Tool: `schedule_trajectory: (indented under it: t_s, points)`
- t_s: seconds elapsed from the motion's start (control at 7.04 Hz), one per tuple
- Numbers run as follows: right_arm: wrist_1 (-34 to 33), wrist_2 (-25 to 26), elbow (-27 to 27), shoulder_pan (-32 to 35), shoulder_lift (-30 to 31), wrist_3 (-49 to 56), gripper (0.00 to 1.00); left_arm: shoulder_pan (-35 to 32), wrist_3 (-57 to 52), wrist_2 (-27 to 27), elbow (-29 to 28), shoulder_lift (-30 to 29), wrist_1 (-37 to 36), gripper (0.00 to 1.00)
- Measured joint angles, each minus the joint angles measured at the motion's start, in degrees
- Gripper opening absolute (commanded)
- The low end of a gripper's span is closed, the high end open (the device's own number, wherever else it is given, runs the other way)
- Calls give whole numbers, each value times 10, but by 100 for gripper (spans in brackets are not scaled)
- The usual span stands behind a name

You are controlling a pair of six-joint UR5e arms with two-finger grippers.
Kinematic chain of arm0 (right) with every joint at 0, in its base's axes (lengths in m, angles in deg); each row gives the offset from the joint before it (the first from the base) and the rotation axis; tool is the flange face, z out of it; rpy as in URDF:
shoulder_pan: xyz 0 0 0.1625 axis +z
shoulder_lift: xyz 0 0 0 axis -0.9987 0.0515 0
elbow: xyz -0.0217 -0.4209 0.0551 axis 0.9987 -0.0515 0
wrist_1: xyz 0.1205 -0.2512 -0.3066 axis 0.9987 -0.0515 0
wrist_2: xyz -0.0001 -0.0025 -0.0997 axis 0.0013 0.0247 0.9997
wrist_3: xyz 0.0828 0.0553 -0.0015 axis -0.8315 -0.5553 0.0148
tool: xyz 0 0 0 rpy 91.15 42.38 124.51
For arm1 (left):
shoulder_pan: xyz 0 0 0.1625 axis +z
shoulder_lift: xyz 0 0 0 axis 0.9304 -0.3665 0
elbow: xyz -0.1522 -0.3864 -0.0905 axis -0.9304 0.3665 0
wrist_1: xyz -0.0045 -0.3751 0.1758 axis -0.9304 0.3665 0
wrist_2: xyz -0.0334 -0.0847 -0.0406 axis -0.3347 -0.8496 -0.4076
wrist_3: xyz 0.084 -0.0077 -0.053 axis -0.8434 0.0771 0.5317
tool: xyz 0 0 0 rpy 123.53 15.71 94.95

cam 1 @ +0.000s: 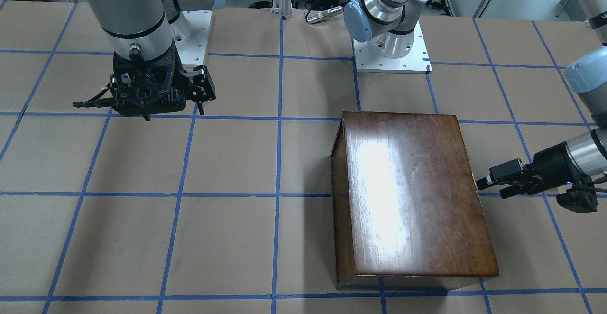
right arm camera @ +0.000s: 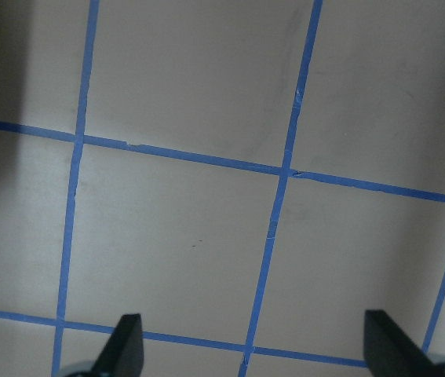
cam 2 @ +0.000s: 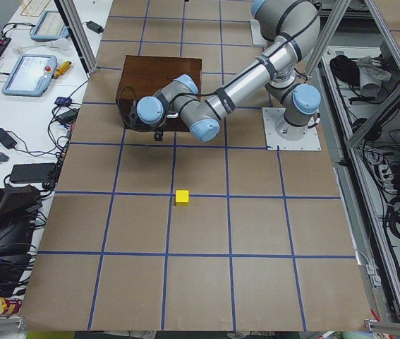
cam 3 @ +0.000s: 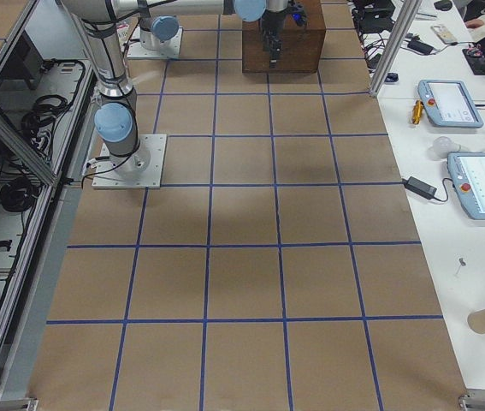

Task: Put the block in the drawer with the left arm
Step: 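Lower the left gripper and grasp the white drawer handle, then pull the drawer outward from the cabinet with the left gripper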

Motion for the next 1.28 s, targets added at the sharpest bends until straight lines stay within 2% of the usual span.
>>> schedule_trajectory:
  t_s: [1.28]
  points:
    - [0,0,0,0,0,0,100,-4,-4,2,-7,-33,-9,100]
